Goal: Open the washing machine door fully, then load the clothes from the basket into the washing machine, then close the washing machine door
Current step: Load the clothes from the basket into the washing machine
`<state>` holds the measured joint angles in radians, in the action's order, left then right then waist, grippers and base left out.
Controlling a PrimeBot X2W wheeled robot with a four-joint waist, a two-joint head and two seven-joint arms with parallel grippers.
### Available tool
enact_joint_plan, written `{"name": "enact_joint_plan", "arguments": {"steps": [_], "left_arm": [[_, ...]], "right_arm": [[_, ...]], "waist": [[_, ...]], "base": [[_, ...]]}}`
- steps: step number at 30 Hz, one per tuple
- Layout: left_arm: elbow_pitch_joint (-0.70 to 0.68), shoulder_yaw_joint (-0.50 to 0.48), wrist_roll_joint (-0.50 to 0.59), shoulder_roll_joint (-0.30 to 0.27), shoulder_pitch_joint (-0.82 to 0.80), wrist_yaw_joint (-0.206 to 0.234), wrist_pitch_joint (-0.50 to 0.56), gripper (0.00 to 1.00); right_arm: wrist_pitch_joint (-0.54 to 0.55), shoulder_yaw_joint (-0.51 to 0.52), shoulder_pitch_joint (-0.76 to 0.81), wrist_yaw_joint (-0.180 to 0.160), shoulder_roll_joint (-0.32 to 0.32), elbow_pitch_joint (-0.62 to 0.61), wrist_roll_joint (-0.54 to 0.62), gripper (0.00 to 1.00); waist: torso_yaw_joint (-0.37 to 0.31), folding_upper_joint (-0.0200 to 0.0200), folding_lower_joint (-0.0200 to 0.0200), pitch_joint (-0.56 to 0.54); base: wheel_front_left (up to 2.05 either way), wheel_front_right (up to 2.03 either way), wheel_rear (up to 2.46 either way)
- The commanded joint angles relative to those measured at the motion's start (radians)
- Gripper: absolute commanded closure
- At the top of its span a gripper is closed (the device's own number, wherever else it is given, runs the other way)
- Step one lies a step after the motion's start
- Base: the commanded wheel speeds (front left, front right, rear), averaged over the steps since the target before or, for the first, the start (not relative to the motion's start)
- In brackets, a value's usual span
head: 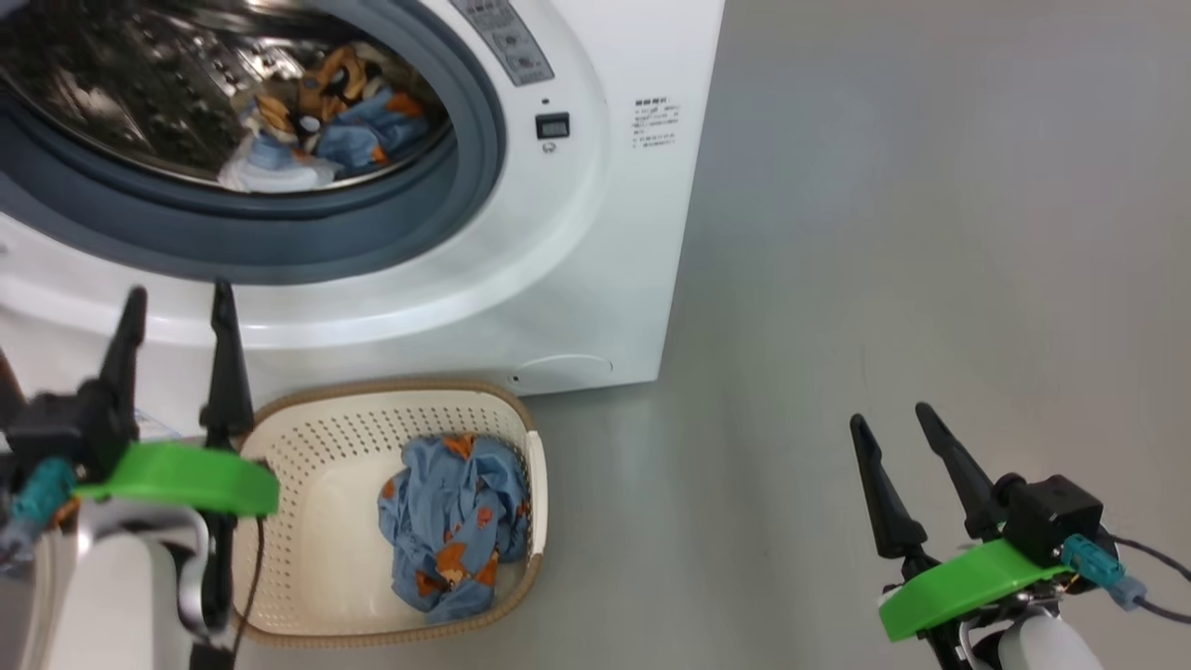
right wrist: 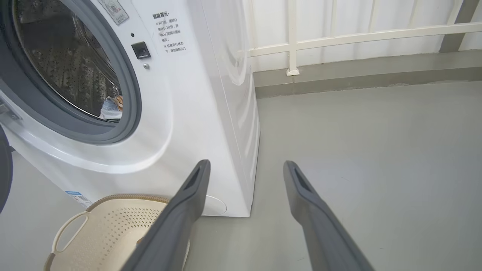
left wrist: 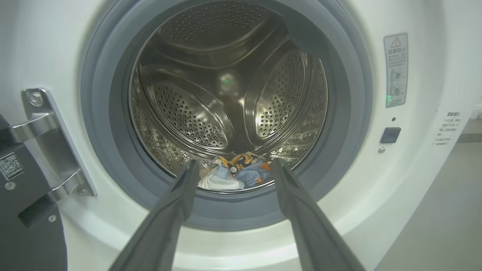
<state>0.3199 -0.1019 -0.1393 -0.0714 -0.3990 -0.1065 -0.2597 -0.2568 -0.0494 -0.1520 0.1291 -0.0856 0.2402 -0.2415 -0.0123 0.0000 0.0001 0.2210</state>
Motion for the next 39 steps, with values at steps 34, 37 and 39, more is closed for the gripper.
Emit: {"name": "enact_joint_plan", "arguments": {"steps": [34, 37, 39], "left_arm": [[-0.277, 0.046, -0.015, 0.021, 0.482, 0.104, -0.002, 0.0], [-0.277, 0.057, -0.02, 0.021, 0.483, 0.11, -0.002, 0.0], [-0.277, 0.061, -0.02, 0.021, 0.483, 0.112, -0.002, 0.0]], "right_arm": [[-0.005, -0.016, 0.078, 0.002, 0.004, -0.068, 0.049, 0.0], [-0.005, -0.015, 0.077, 0.002, 0.005, -0.071, 0.05, 0.0], [-0.005, -0.015, 0.077, 0.002, 0.006, -0.071, 0.051, 0.0]], "waist": [[0.002, 0.0, -0.0001, -0.119], [0.003, 0.0, -0.0001, -0.118], [0.003, 0.0, -0.0001, -0.119]], "base": [[0.0, 0.0, 0.0], [0.0, 0.0, 0.0], [0.0, 0.0, 0.0]]}}
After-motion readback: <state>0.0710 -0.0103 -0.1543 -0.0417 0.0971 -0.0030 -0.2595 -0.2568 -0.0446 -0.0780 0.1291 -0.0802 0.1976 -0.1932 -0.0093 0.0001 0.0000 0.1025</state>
